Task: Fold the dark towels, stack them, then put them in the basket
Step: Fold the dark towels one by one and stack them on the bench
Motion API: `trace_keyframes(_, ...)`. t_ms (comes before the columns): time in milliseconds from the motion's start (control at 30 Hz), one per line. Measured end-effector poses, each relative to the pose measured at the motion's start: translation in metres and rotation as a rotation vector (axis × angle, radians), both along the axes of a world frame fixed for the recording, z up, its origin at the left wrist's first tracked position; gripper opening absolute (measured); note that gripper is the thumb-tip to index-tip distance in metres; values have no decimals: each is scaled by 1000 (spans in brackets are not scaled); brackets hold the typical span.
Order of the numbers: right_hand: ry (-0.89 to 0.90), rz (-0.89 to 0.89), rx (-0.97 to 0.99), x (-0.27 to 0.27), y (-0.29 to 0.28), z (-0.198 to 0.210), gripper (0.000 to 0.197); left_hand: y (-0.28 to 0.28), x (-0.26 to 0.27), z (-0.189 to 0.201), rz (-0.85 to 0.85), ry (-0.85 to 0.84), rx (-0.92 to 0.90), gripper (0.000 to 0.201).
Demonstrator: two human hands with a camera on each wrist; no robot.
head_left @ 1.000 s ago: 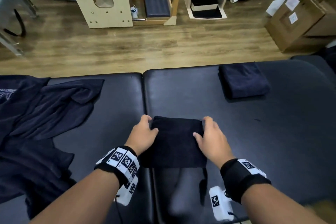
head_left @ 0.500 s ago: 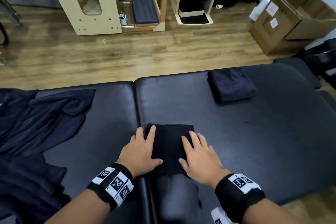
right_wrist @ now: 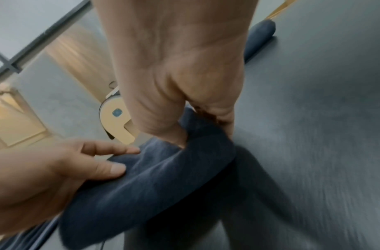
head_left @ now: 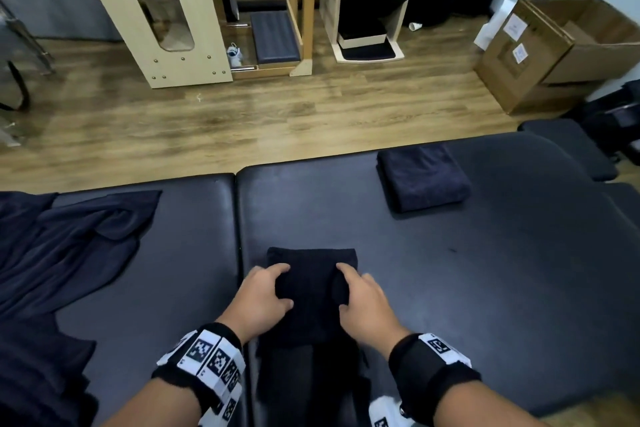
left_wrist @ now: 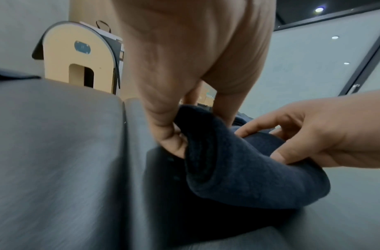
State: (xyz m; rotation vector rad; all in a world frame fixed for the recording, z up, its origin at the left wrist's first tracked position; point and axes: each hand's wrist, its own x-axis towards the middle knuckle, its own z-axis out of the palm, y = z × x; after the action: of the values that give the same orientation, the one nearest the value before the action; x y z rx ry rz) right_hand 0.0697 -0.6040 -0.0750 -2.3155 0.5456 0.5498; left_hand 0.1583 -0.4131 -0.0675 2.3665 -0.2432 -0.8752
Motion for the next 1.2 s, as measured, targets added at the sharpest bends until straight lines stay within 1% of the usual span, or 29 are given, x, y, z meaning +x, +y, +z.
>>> trace_keyframes(100, -5, 3, 30, 8, -46, 12, 76, -36, 4, 9, 25, -7, -37, 71)
trace_keyframes(167, -24, -2, 29, 13, -83, 26, 75, -69, 7, 17, 25, -12, -54, 72)
trace_keyframes(267, -45, -12, -2, 27, -139, 49, 72, -124, 18, 31, 32, -19, -133, 75)
trace_keyframes(333, -57, -29, -17, 40, -176, 63, 74, -160, 28, 39, 44, -47, -190, 75)
trace_keyframes(467, -192, -58, -60, 65, -239, 82, 71, -222, 56, 53, 97, -87, -279, 74)
trace_keyframes(533, -244, -75, -76, 81, -264, 87, 70, -247, 73, 57, 113, -97, -313, 74)
trace_keyframes(667, -280, -72, -116, 114, -300, 89, 70, -290, 108, 58, 105, -90, -380, 75)
trace_keyframes(767, -294, -78, -133, 134, -320, 82, 70, -314, 128, 48, 105, -80, -384, 76)
trace_keyframes(833, -252, -70, -153, 144, -330, 69, 68, -323, 138, 35, 88, -52, -339, 77)
trace_keyframes(867, -197, -57, -171, 148, -333, 61, 65, -327, 142, 28, 78, -14, -301, 78)
trace_keyframes(933, -63, -4, -301, 148, -330, 49, 57, -331, 141, 16, 29, 11, -186, 79)
trace_keyframes(967, -52, 42, -411, 146, -327, 43, 56, -332, 136, 11, -9, -40, -111, 78)
trace_keyframes(1000, -109, 97, -511, 143, -323, 40, 57, -333, 130, 10, -62, -150, -45, 75)
trace_keyframes(1033, -184, 151, -560, 142, -319, 40, 60, -334, 125, 9, -126, -286, -6, 74)
trace_keyframes(1067, -271, 204, -568, 140, -317, 39, 63, -334, 120, 12, -197, -399, 23, 74)
trace_keyframes(1100, -282, 267, -543, 138, -316, 38, 70, -335, 116, 16, -259, -458, 56, 79)
trace_keyframes(1133, -227, 308, -494, 138, -317, 34, 79, -336, 115, 15, -314, -464, 96, 88)
trace_keyframes(1200, -21, 312, -417, 137, -319, 27, 93, -335, 117, 12, -430, -375, 196, 106)
